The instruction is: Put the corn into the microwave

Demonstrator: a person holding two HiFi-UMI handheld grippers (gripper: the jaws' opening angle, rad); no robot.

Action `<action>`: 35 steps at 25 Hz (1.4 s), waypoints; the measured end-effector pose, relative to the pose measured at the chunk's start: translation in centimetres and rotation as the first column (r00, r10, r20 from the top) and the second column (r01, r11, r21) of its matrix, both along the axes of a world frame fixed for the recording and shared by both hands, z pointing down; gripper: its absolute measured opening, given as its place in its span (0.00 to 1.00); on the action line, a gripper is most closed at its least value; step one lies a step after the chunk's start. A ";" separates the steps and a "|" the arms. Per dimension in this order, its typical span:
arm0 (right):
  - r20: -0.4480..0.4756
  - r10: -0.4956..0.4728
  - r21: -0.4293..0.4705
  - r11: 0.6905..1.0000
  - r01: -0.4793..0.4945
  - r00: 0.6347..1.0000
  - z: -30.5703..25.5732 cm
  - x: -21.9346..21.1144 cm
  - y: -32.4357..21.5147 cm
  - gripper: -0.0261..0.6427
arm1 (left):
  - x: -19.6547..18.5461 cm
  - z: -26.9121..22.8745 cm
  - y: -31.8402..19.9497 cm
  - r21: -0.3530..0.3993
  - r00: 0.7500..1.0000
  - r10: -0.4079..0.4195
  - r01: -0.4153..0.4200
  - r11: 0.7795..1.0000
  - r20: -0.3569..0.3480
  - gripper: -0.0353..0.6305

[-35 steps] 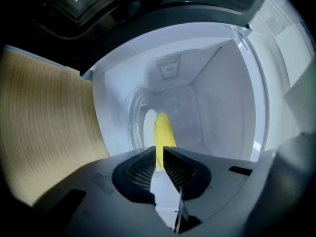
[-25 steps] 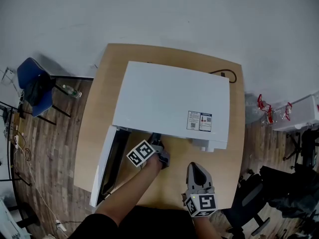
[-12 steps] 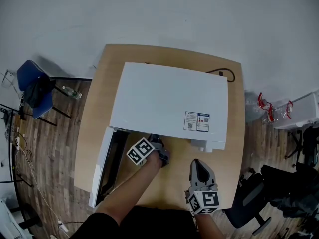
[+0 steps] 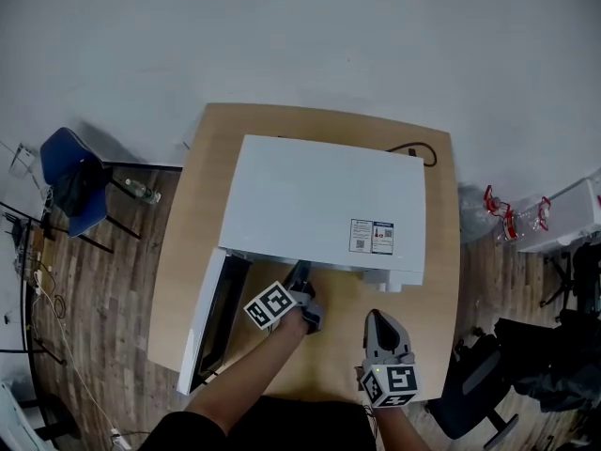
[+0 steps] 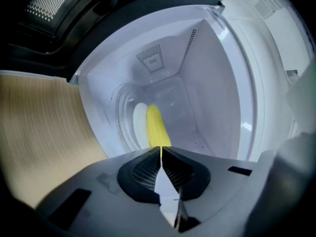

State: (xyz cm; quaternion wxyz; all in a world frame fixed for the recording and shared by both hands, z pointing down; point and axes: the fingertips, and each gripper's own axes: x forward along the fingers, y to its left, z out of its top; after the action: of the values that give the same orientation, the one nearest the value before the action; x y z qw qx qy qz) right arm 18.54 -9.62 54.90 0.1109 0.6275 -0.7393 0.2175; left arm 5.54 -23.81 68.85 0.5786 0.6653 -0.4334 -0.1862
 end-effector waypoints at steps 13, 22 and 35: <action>-0.017 -0.007 0.077 0.997 0.008 1.000 -3.6 -3.0 4.1 0.13 | -3.5 -9.6 9.3 0.193 0.991 0.076 -0.097 0.976 0.112 0.08; -0.020 0.044 0.071 0.997 -0.043 0.999 -3.8 -4.6 10.0 0.13 | -5.3 -17.3 18.4 0.380 0.920 0.145 -0.289 0.879 0.364 0.08; -0.040 -0.023 0.140 0.990 0.028 0.999 -7.6 -10.1 15.5 0.13 | -11.0 -23.6 25.7 0.514 0.773 0.014 -0.436 0.739 0.635 0.08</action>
State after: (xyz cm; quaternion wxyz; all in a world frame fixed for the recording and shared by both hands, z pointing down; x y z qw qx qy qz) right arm 8.49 5.86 47.32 0.0829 0.6284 -0.7585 0.1514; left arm -5.47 1.91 45.29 0.1722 0.8938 -0.4131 -0.0284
